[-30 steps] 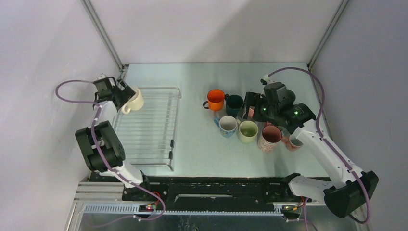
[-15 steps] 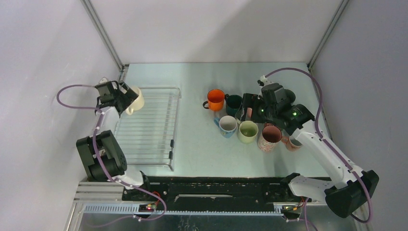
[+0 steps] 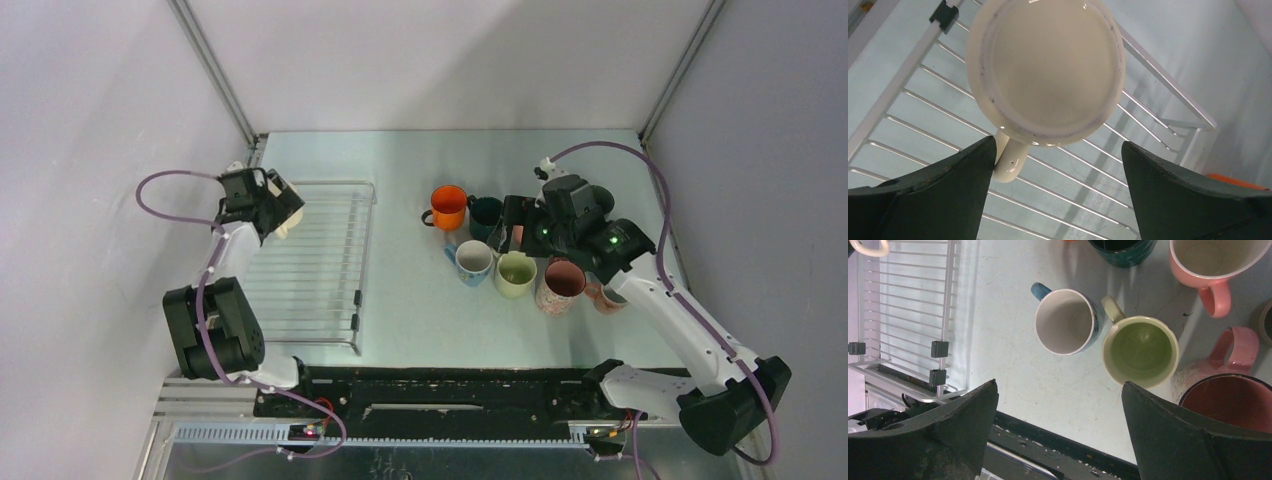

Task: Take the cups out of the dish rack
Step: Unload the cup from the dish rack.

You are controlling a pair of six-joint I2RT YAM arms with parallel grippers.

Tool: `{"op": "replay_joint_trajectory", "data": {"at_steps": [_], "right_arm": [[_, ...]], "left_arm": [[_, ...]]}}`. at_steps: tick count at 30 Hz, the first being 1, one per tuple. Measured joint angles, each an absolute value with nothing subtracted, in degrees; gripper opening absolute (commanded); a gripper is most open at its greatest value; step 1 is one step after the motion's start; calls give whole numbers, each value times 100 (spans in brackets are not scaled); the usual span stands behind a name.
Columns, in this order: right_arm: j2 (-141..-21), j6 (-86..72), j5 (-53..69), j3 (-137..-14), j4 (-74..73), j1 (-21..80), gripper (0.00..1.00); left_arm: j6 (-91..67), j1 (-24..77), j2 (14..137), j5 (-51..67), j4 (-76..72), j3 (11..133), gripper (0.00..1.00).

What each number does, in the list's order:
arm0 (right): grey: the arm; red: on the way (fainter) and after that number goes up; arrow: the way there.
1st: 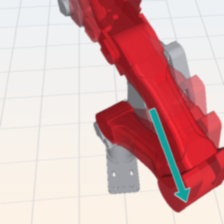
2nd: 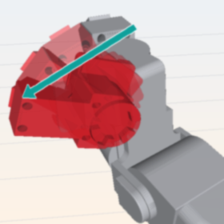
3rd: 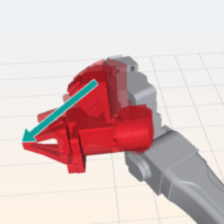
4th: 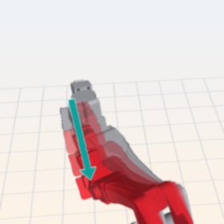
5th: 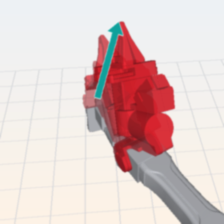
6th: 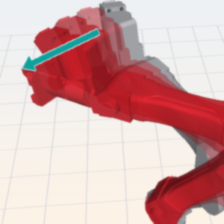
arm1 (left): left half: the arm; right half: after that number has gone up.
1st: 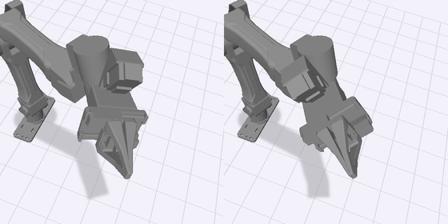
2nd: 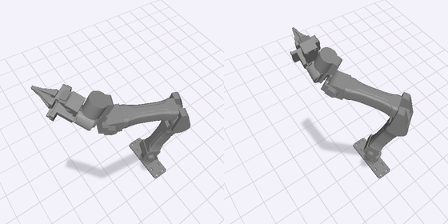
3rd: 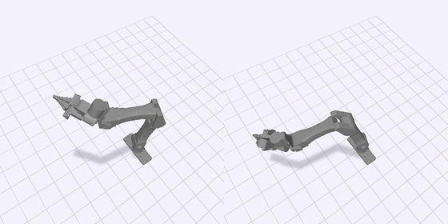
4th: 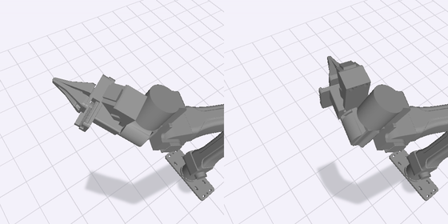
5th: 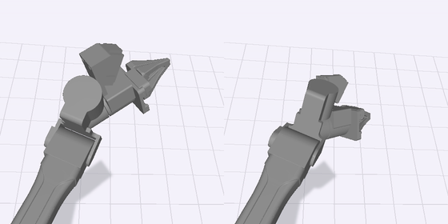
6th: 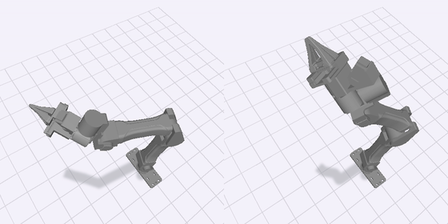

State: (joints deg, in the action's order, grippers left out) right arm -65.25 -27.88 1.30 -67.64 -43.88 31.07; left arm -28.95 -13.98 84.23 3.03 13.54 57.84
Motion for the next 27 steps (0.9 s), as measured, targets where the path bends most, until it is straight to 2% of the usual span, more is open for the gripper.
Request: {"op": "replay_joint_trajectory", "data": {"at_steps": [11, 14, 21, 27], "right_arm": [[-6394, -2842, 115, -6628, -4383, 3122, 100], [-6390, -2851, 113, -6626, -4383, 3122, 100], [-6324, -2851, 115, -6477, -4340, 3122, 99], [-6322, -2851, 117, -6434, -4320, 3122, 99]], "left_arm": [[-2591, -829, 8556, -508, 1977, 5787, 98], [-2536, -777, 8672, -696, 2112, 5787, 92], [-2340, -773, 8873, -1004, 2204, 5795, 69], [-2029, -773, 9024, -1138, 2198, 5798, 62]]}}
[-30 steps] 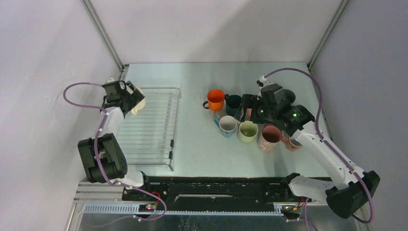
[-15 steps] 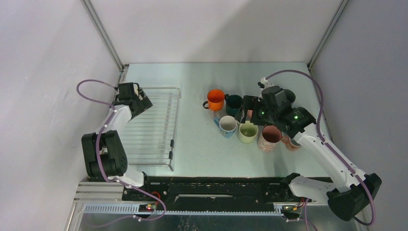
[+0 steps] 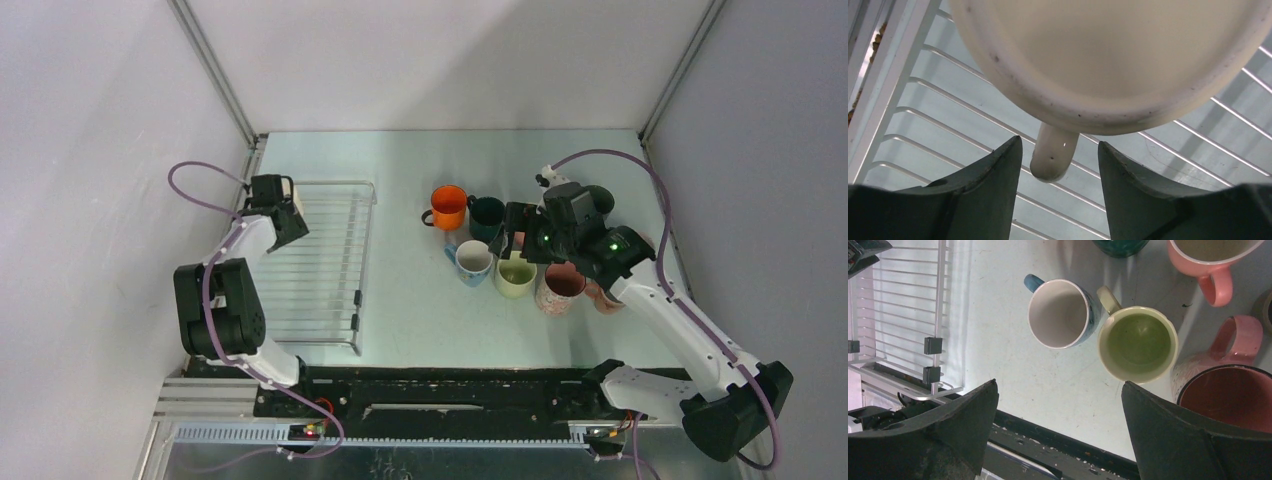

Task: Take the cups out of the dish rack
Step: Unload the cup from the dish rack.

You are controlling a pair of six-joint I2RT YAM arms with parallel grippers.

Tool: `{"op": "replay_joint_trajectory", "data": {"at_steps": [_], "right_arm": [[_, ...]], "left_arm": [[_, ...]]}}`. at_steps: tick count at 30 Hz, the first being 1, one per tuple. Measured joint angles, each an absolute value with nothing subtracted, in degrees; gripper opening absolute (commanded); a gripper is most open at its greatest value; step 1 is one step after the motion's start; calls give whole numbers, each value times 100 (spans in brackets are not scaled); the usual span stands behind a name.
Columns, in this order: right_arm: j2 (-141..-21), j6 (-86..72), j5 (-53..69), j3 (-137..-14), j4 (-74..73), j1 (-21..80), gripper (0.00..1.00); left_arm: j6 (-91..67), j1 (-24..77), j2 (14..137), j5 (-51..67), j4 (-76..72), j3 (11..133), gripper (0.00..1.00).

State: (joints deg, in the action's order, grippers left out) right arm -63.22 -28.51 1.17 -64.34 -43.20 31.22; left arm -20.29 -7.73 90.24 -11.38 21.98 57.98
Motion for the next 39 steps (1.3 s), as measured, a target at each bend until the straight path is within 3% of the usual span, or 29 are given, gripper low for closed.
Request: {"op": "replay_joint_trajectory", "data": {"at_steps": [11, 15, 23, 31, 39], "right_arm": [[-6322, -2862, 150, -6351, -4178, 3122, 98], [-6322, -2864, 156, -6296, -4171, 3122, 98], [-6322, -2867, 158, -6252, -4128, 3122, 97], [-6322, -2869, 158, -6250, -4128, 3122, 97], [-6320, -2877, 161, -6250, -4117, 3122, 97]], "left_arm": [[-1431, -773, 9172, -1258, 2064, 6038, 55], [-1280, -773, 9225, -1284, 1962, 6077, 49], [-1144, -773, 9330, -1293, 1835, 6077, 31], [-1149, -720, 9334, -1267, 1680, 6073, 1], [-1149, -539, 9170, -1317, 1719, 6071, 0]]}}
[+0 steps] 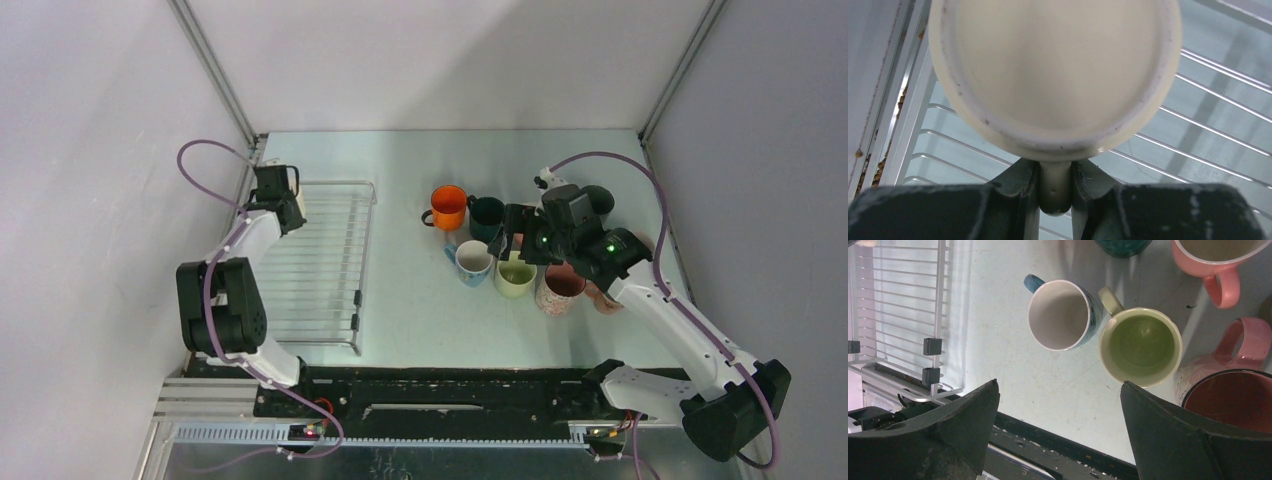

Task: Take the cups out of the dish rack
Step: Unload the cup from the dish rack.

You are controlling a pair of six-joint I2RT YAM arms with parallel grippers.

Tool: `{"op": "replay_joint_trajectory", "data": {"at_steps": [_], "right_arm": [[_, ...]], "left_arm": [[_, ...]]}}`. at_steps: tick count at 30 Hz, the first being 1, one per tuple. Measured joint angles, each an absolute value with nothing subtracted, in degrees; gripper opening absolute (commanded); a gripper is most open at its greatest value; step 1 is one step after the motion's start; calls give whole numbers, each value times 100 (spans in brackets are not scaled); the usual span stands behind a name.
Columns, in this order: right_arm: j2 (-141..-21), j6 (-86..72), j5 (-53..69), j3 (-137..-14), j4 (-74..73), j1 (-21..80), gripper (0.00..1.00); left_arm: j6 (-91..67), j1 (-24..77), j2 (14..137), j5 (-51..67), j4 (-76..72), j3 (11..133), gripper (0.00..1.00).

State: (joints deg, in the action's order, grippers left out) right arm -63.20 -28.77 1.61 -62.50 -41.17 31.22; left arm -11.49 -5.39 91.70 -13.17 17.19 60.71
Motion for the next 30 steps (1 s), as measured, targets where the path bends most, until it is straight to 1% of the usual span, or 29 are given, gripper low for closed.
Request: {"op": "replay_joint_trajectory", "data": {"at_steps": [8, 19, 24, 30], "right_arm": [[-6320, -2893, 187, -6250, -4071, 3122, 97], [-6233, -3028, 349, -6250, -3826, 3107, 97], [-6176, -3142, 604, -6250, -3610, 2961, 97], [-6163, -3387, 1046, -6250, -3188, 2692, 98]], "left_arm": [[-1155, -204, 8646, -1518, 2040, 6071, 0], [-1280, 648, 8134, -1745, 2724, 6182, 0], [-1417, 1026, 8044, -1793, 3175, 6615, 0], [-1706, 1874, 7937, -1717, 3592, 7328, 0]]}}
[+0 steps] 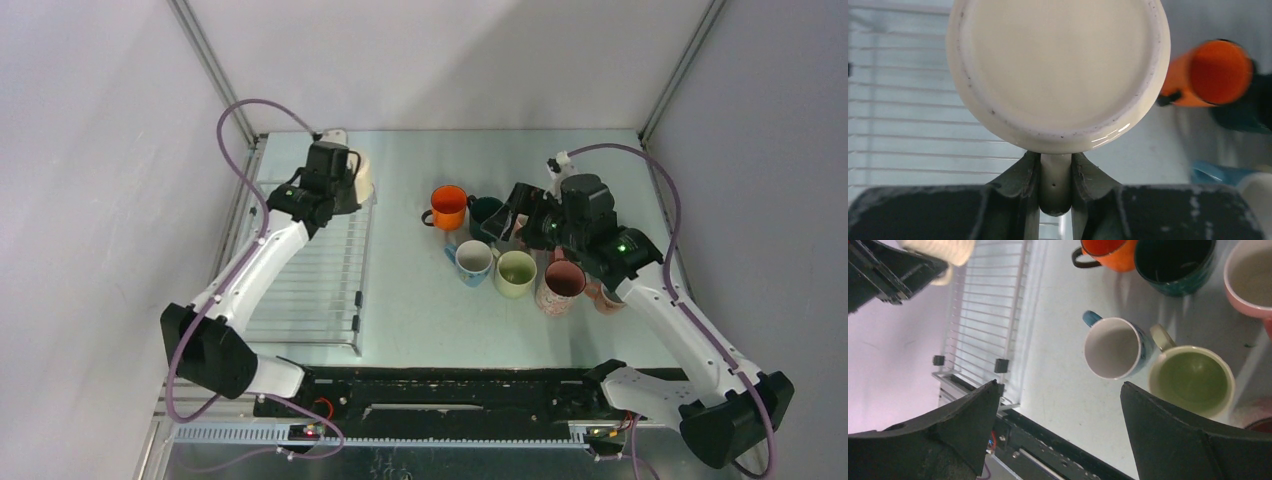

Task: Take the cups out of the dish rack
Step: Unload the cup from the dish rack.

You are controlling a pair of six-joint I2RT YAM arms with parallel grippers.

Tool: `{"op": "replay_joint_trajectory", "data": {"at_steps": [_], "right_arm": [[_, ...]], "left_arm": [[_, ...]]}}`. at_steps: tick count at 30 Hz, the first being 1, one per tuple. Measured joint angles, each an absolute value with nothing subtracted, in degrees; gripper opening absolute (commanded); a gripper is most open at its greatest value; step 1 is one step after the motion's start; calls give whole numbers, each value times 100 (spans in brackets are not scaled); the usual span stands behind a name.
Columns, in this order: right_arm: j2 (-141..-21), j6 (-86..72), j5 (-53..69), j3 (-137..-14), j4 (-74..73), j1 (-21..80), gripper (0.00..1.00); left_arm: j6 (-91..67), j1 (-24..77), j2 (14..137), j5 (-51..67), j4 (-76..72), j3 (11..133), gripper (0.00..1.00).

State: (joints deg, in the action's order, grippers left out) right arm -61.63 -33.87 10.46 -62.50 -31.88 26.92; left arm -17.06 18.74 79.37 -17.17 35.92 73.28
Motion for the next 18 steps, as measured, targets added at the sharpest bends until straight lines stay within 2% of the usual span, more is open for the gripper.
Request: {"op": "replay_joint_trajectory", "data": {"at_steps": [11, 18], "right_arm": [[-6106, -4001, 1887, -6023, -2029, 2200, 100], [-6045, -4582, 2368, -5658, -1092, 1907, 100]], "left_arm": [[-2554, 3188, 7913, -631, 3828, 8287, 0], [-3433, 3507, 7942, 486, 3369, 8381, 0]]}}
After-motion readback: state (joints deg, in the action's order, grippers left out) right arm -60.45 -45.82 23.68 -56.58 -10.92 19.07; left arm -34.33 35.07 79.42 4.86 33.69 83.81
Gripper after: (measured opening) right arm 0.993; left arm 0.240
